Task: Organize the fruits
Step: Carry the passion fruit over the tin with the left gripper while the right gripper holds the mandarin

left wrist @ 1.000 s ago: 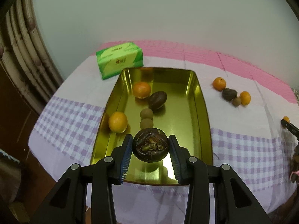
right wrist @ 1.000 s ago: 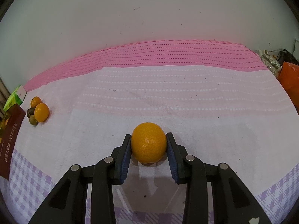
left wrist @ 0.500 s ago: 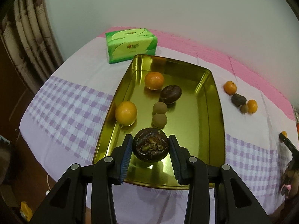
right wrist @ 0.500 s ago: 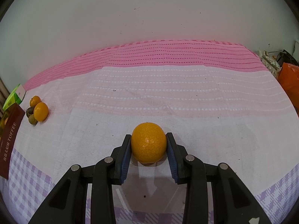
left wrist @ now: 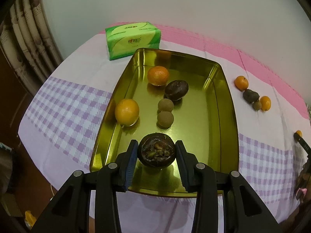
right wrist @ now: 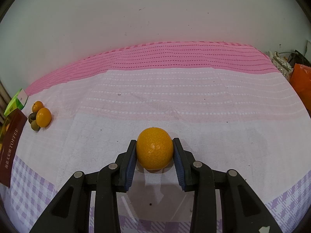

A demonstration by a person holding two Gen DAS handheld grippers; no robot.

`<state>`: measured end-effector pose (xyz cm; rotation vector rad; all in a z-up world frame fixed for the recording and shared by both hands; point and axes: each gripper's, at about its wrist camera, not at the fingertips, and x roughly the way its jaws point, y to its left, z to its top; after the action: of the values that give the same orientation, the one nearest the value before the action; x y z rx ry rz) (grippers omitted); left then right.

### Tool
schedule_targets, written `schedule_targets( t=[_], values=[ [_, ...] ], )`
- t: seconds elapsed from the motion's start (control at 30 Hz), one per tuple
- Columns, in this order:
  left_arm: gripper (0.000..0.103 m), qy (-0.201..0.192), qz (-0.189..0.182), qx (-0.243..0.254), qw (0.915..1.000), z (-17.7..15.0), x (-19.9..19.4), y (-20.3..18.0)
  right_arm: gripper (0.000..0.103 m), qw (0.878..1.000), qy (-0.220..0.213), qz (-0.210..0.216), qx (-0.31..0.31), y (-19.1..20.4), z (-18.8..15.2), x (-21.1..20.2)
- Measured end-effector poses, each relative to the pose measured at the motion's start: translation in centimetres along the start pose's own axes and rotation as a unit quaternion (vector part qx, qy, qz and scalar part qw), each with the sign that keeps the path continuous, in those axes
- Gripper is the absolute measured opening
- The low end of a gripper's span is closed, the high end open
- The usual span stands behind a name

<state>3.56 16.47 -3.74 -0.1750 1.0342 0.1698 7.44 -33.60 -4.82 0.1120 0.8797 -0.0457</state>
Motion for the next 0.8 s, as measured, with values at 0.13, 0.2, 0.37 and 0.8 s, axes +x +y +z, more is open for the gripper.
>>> schedule_targets(
  t=[0.13, 0.2, 0.37, 0.8],
  values=[
    [0.040, -0.004, 0.005, 0.006, 1.0000, -0.09, -0.05, -0.23, 0.034, 1.000, 0.000, 0.000, 0.000, 0.03, 0.00, 0.00],
    [0.040, -0.003, 0.004, 0.007, 1.0000, -0.11, 0.06, -0.28, 0.034, 1.000, 0.000, 0.000, 0.000, 0.03, 0.00, 0.00],
    [0.040, 0.000, 0.005, 0.008, 1.0000, -0.17, 0.26, -0.32, 0.034, 1.000, 0.000, 0.000, -0.001, 0.01, 0.00, 0.01],
    [0.040, -0.001, 0.011, 0.016, 0.9998, -0.19, 0.36, -0.44, 0.034, 1.000, 0.001, -0.007, -0.005, 0.40, -0.06, 0.04]
  ],
)
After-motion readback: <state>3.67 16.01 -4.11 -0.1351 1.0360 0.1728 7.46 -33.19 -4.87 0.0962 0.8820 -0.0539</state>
